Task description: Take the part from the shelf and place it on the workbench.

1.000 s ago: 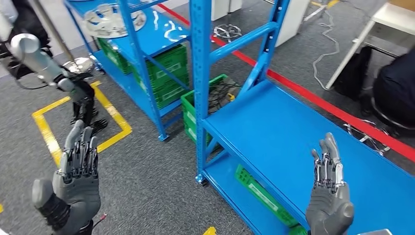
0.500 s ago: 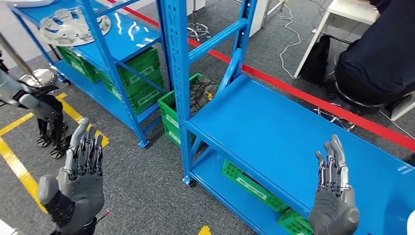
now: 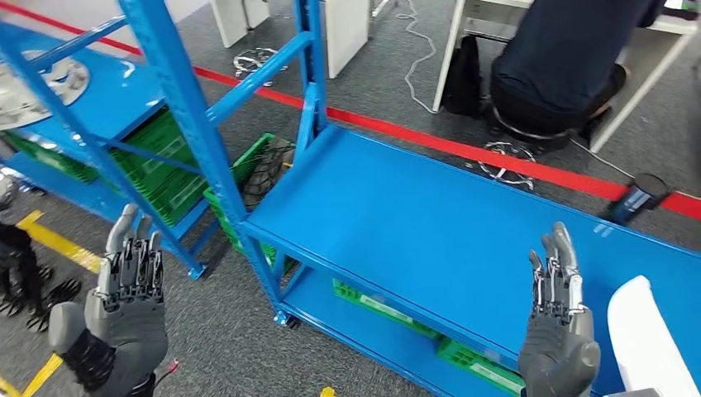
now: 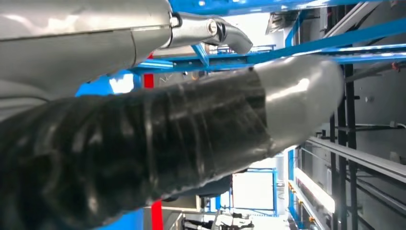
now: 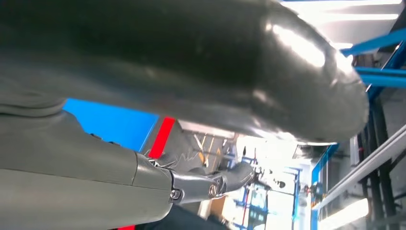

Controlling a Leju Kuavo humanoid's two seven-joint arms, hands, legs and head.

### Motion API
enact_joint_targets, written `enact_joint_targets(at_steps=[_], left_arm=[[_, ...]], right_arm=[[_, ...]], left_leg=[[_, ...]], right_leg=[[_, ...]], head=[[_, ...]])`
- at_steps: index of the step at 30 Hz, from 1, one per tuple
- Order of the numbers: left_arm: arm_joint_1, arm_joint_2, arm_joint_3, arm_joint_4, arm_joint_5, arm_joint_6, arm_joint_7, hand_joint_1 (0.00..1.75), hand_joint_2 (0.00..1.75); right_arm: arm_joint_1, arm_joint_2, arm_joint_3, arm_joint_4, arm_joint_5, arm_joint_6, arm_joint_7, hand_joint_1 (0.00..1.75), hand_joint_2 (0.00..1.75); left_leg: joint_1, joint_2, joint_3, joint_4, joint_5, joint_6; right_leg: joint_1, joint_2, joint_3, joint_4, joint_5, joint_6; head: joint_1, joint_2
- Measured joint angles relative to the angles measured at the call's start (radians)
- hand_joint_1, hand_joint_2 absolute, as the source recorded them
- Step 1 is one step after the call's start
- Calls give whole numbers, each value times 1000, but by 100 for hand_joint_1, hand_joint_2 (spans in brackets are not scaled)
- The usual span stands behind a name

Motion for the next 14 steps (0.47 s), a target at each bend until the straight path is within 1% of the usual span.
enact_joint_targets(at_steps=[1, 2, 3, 4, 5, 6, 7, 8, 9, 10, 11, 12, 13, 14], left_arm=[[0, 0, 0, 0, 0, 0, 0, 0, 0], [0, 0, 0, 0, 0, 0, 0, 0, 0], [0, 0, 0, 0, 0, 0, 0, 0, 0], [0, 0, 0, 0, 0, 0, -1, 0, 0], [0, 0, 0, 0, 0, 0, -1, 0, 0], [0, 0, 0, 0, 0, 0, -2, 0, 0], [-1, 0, 0, -1, 1, 0, -2, 0, 0], [-1, 0, 0, -1, 1, 0, -2, 0, 0], [-2, -1, 0, -1, 1, 0, -2, 0, 0], [-2, -1, 0, 0, 1, 0, -2, 0, 0], [-2, -1, 0, 0, 1, 0, -2, 0, 0], [-1, -1, 0, 0, 1, -1, -2, 0, 0], [-1, -1, 0, 0, 1, -1, -2, 0, 0], [0, -1, 0, 0, 1, -1, -2, 0, 0]], right_arm=[[0, 0, 0, 0, 0, 0, 0, 0, 0], [1, 0, 0, 0, 0, 0, 0, 0, 0], [1, 0, 0, 0, 0, 0, 1, 0, 0], [1, 0, 0, 1, 0, 0, 1, 0, 0], [1, 0, 0, 1, 1, 0, 1, 0, 0], [2, 0, 0, 1, 1, 0, 1, 0, 0], [3, 0, 0, 1, 1, 0, 1, 0, 0], [4, 0, 0, 1, 1, 0, 1, 0, 0], [5, 0, -1, 2, 2, 0, 1, 0, 0], [4, -1, -1, 2, 2, 0, 1, 0, 0], [4, -1, -2, 2, 2, 0, 1, 0, 0], [3, -1, -2, 2, 2, 0, 1, 0, 0], [3, -2, -2, 2, 2, 0, 1, 0, 0], [3, -2, -2, 2, 2, 0, 1, 0, 0]], left_leg=[[-1, -6, 9, -45, 41, 5], [-2, -25, 33, -116, 86, 13], [-2, -49, 58, -185, 117, 20], [-2, -69, 83, -240, 136, 25], [-3, -83, 98, -269, 139, 29], [-6, -82, 105, -278, 134, 31], [-7, -72, 111, -282, 133, 33], [-7, -62, 116, -289, 136, 37], [-5, -50, 122, -296, 138, 41], [-2, -38, 128, -304, 139, 46], [-1, -25, 131, -308, 140, 49], [-1, -12, 133, -309, 138, 51], [-1, 1, 132, -308, 136, 52], [-2, 8, 132, -307, 135, 52]], right_leg=[[1, 16, 3, 0, -2, 0], [1, 30, 4, 1, -3, 1], [3, 43, 4, 3, -6, 5], [2, 57, 2, 4, -8, 9], [0, 68, -1, 5, -10, 15], [-3, 78, -9, 6, -10, 22], [-6, 89, -15, 4, -10, 29], [-7, 85, -20, 7, -12, 35], [-5, 66, -29, 21, -21, 41], [-4, 39, -44, 56, -41, 47], [-5, 5, -69, 109, -68, 51], [-7, -18, -105, 176, -100, 56], [-11, -29, -139, 237, -125, 60], [-12, -33, -157, 270, -137, 62]], head=[[-3, 0], [-6, 0], [-8, 0], [-9, 0], [-10, 0], [-10, 0], [-11, 0], [-12, 0], [-10, 0], [-5, 0], [3, 0], [11, 0], [16, 0], [18, 0]])
